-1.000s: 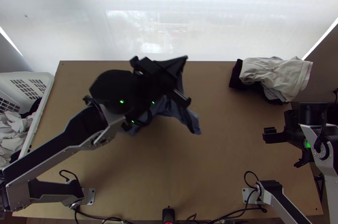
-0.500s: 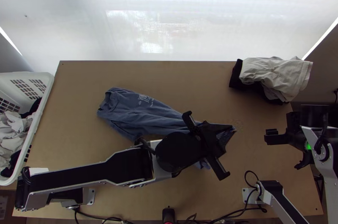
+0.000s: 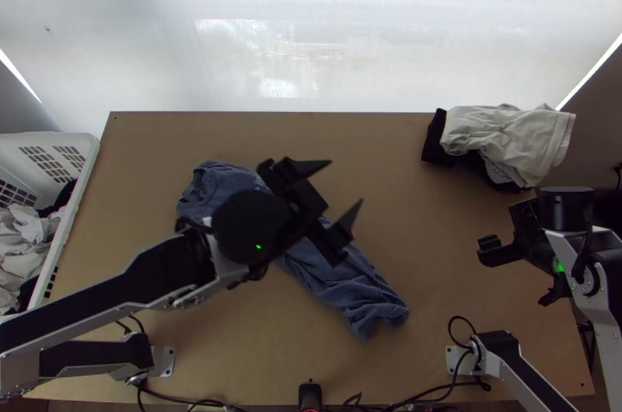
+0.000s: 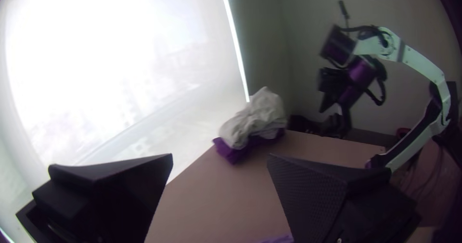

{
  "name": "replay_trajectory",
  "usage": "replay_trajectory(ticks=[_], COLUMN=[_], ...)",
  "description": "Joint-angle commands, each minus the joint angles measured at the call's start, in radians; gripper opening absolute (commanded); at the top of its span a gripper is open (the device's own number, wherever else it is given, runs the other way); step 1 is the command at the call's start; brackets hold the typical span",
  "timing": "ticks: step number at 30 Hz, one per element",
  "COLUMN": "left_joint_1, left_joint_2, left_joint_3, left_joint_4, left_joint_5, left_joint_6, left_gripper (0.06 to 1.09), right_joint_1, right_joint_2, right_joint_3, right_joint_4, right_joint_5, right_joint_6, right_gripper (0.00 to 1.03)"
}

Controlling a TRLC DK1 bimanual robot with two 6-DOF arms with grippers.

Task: Fold the t-shirt

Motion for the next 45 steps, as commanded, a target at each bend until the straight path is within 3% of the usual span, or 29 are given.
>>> replay_trajectory(ticks=[1, 4, 10, 21, 25, 28, 37, 45], left_joint_1=[0.291, 0.46, 0.704, 1.008, 1.126, 1.169, 1.21, 1.325], left_joint_2=[-0.188, -0.277, -0.46, -0.721, -0.741, -0.73, -0.632, -0.517], left_joint_3=[-0.11, -0.165, -0.35, -0.688, -0.772, -0.818, -0.893, -0.886], left_joint_4=[-0.079, -0.123, -0.178, -0.274, -0.297, -0.297, -0.269, -0.241], left_joint_5=[-0.021, -0.019, -0.018, 0.021, 0.122, 0.154, 0.183, 0.306], left_joint_6=[0.01, 0.006, -0.043, -0.132, -0.166, -0.197, -0.226, -0.244], left_gripper=[1.02, 1.02, 1.02, 1.02, 1.02, 1.02, 1.02, 1.02], right_joint_1=[0.14, 0.24, 0.427, 0.795, 0.89, 0.941, 1.008, 1.01], right_joint_2=[0.062, 0.092, 0.28, 0.734, 0.9, 1.007, 1.222, 1.375], right_joint_3=[0.009, 0.017, 0.066, 0.34, 0.475, 0.551, 0.633, 0.802], right_joint_4=[0.089, 0.181, 0.235, 0.281, 0.281, 0.281, 0.338, 0.359], right_joint_5=[0.003, -0.036, -0.223, -0.223, -0.223, -0.225, -0.225, -0.225], right_joint_6=[-0.043, 0.013, 0.086, 0.072, 0.056, 0.058, 0.056, 0.036], right_gripper=[0.98, 0.98, 0.98, 0.98, 0.97, 0.93, 0.93, 0.87])
